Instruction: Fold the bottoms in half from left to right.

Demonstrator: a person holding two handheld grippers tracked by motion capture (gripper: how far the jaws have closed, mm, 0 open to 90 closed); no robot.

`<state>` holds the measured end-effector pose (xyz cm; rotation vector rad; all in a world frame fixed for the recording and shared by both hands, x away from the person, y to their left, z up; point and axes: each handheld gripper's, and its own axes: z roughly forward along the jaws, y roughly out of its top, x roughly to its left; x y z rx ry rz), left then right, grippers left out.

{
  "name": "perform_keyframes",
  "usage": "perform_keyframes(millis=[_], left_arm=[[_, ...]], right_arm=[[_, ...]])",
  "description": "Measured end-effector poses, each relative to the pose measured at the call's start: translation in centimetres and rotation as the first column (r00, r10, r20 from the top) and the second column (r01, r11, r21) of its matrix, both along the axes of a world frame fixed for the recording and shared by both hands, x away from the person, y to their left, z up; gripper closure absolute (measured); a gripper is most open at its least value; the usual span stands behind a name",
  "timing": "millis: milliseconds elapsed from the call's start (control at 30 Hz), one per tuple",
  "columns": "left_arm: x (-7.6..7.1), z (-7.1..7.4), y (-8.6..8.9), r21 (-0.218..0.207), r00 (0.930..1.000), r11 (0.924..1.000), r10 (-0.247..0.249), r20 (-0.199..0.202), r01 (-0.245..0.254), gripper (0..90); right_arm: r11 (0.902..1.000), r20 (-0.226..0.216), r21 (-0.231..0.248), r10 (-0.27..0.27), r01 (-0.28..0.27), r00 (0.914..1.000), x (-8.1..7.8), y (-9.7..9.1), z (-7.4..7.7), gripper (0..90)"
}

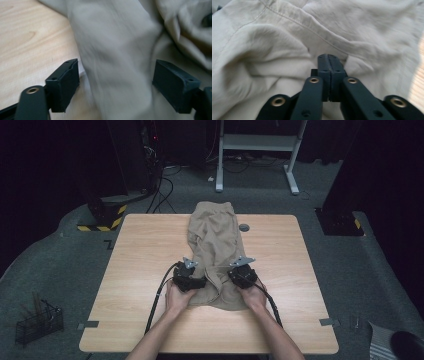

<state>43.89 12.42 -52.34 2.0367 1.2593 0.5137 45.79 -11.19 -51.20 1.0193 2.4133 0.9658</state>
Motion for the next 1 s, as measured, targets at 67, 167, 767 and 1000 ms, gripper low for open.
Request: perform_keyframes(millis=[67, 167, 767, 1000], left_arm=[[-0.5, 0.2, 0.6, -0.004, 0.9998, 0.9999, -0.011, -0.015, 0.011, 25.0], [-0.9, 0.5, 1.8, -0.027, 0.9995, 0.9996, -0.004, -0.030, 0.003, 28.0], [-3.5, 1.1, 2.8, -0.039, 0.9891, 0.9895, -0.141, -0.042, 0.139, 77.9], [-5.3, 1.5, 2.6, -0.046, 0.9886, 0.9885, -0.146, -0.037, 0.144, 67.1]], right_arm=[[0.9991, 0.011, 0.042, -0.006, 0.006, 0.9999, -1.0, -0.5, 0.6, 75.8], [0.9951, 0.041, 0.097, 0.015, -0.019, 0.9990, -2.8, -0.1, 2.4, 63.7], [0.9999, 0.106, -0.003, -0.015, 0.015, 0.9942, -6.8, 1.8, 1.4, 86.7], [0.9970, 0.045, 0.065, -0.046, 0.043, 0.9980, -9.7, -0.8, -0.2, 67.5]])
